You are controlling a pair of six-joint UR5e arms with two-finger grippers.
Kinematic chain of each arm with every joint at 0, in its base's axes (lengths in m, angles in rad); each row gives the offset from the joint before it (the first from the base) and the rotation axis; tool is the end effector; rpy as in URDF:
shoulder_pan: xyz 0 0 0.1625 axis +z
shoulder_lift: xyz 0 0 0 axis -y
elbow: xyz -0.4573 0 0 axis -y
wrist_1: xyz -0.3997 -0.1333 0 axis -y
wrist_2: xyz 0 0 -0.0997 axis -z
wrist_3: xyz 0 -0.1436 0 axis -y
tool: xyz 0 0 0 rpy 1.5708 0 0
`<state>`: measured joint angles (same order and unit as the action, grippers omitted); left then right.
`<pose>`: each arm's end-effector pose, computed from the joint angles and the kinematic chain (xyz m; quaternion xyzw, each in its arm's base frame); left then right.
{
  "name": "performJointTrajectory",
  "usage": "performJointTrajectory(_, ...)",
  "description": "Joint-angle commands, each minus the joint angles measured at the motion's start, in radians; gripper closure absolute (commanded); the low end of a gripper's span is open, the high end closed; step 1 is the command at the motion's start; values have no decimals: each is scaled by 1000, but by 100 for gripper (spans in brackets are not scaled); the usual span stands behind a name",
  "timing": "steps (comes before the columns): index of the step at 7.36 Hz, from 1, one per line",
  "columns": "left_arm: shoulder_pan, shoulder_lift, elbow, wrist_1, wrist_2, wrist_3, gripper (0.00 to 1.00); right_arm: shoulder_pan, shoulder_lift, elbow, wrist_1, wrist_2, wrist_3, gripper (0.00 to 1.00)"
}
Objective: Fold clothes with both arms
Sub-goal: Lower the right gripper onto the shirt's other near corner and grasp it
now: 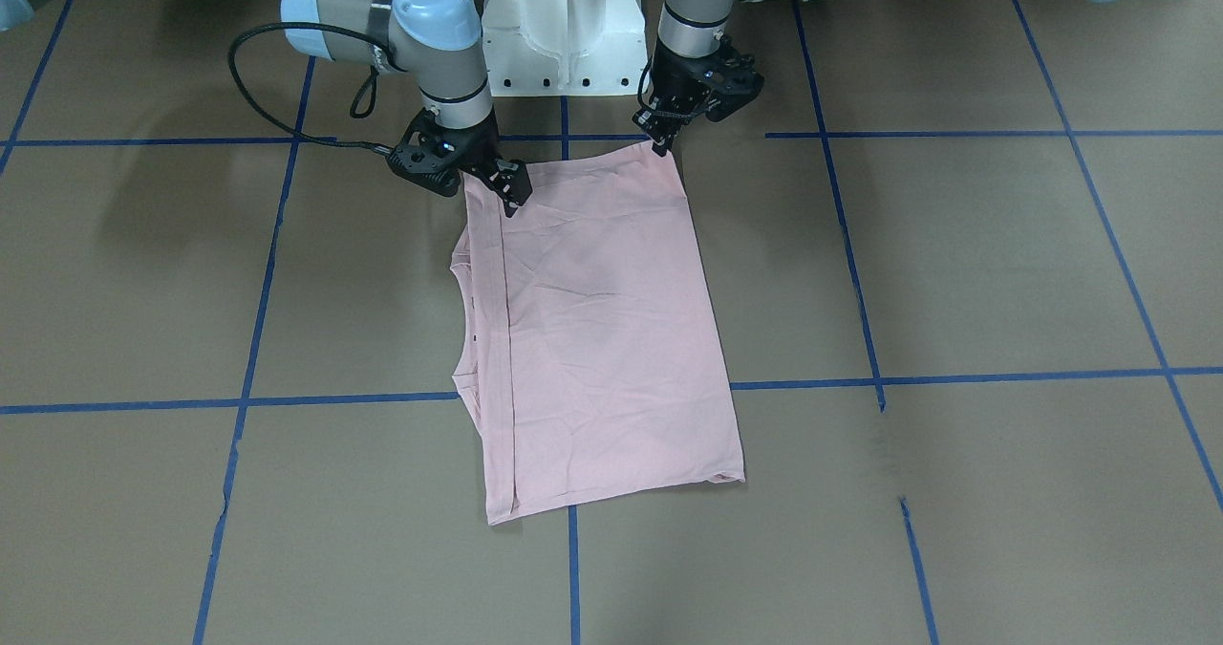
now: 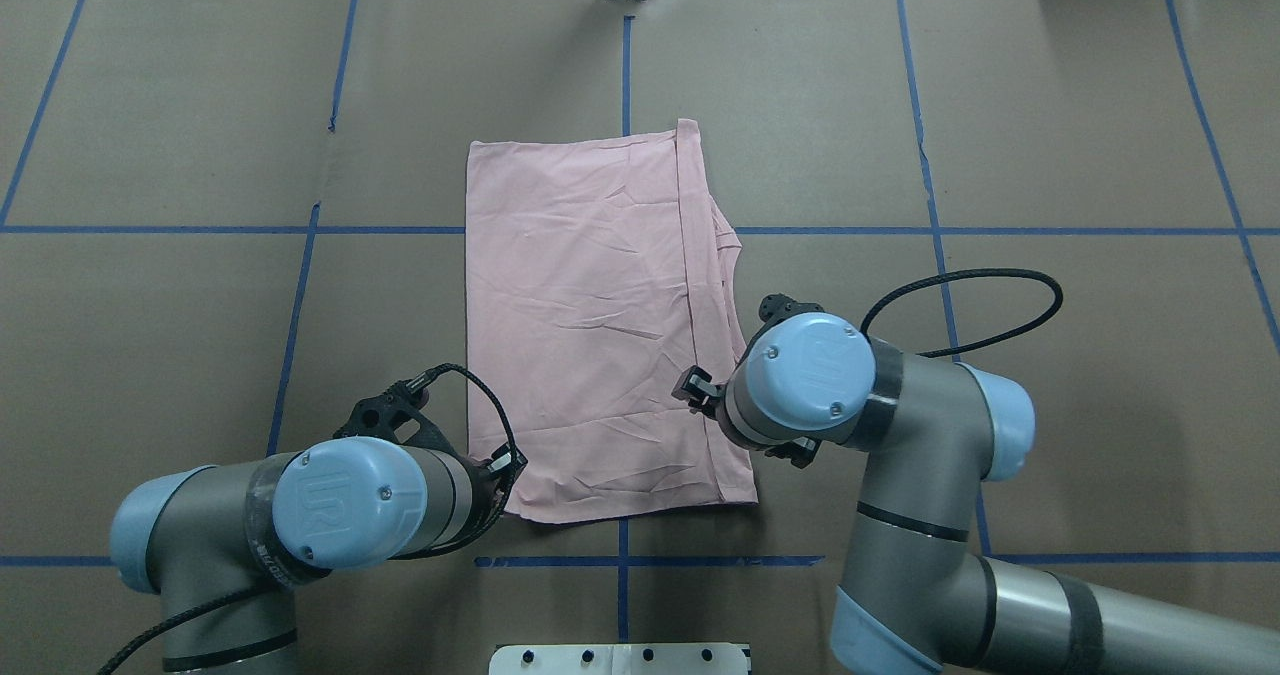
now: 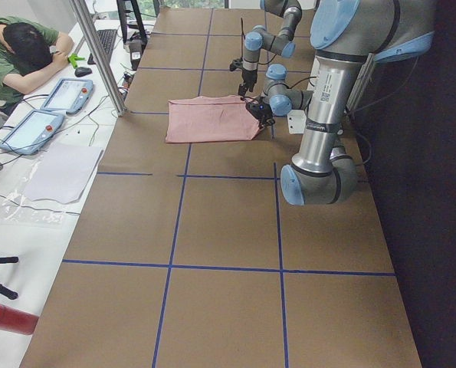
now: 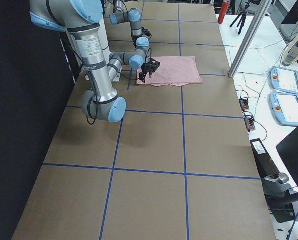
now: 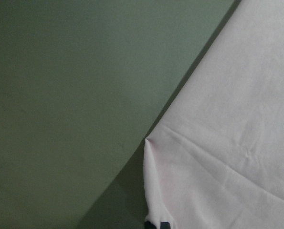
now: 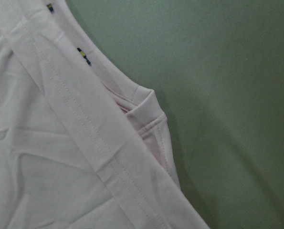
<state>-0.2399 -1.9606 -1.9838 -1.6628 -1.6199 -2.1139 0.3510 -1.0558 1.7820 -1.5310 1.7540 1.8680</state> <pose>0.5778 -0.2713 0.3099 -0.0872 0.4242 -0.3341 0.8372 -0.6147 -0.3392 0.3277 -0.0748 -0.3743 0.2617 0.8865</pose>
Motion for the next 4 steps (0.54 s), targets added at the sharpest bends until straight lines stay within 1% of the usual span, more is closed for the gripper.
performJointTrajectory(1,-1,2,0,0,0,-1,100,-24,7,-13,-6,-1,29,0)
performJointTrajectory(4,-1,2,0,0,-2,0,100,-55,5,-15,-41,-1,37,0)
